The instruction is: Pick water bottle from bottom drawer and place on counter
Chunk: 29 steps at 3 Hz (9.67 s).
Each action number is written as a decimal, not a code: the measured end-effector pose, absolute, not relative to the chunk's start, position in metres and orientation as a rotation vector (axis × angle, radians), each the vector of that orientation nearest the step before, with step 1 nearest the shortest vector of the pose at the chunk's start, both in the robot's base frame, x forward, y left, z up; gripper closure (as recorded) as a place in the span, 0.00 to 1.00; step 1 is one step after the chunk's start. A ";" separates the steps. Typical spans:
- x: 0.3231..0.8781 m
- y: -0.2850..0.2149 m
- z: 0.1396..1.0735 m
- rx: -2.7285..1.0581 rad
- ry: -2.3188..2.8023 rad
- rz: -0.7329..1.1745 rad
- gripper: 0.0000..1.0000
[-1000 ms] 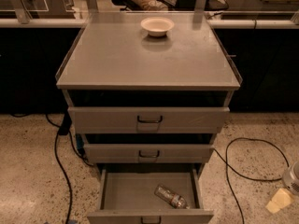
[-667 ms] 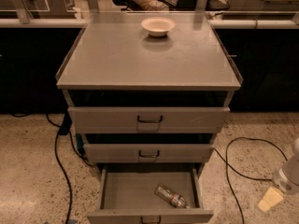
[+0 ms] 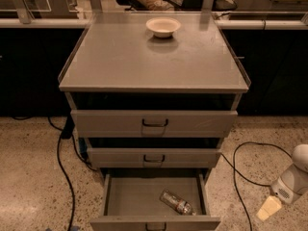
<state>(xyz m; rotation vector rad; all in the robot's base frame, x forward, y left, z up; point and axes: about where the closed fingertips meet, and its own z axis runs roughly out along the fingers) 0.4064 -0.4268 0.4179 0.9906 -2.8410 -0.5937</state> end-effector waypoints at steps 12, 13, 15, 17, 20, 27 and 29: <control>0.347 -0.219 0.244 1.333 -3.230 -0.643 0.00; 0.367 -0.223 0.247 1.324 -3.322 -0.577 0.00; 0.384 -0.218 0.246 1.324 -3.326 -0.553 0.00; 0.432 -0.198 0.235 1.338 -3.309 -0.511 0.00; 0.457 -0.171 0.211 1.258 -3.355 -0.528 0.00; 0.500 -0.145 0.185 1.064 -3.477 -0.495 0.00; 0.493 -0.139 0.173 0.996 -3.498 -0.464 0.00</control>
Offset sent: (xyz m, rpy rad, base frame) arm -0.0131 0.0032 -0.0063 0.0262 -0.0543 0.0067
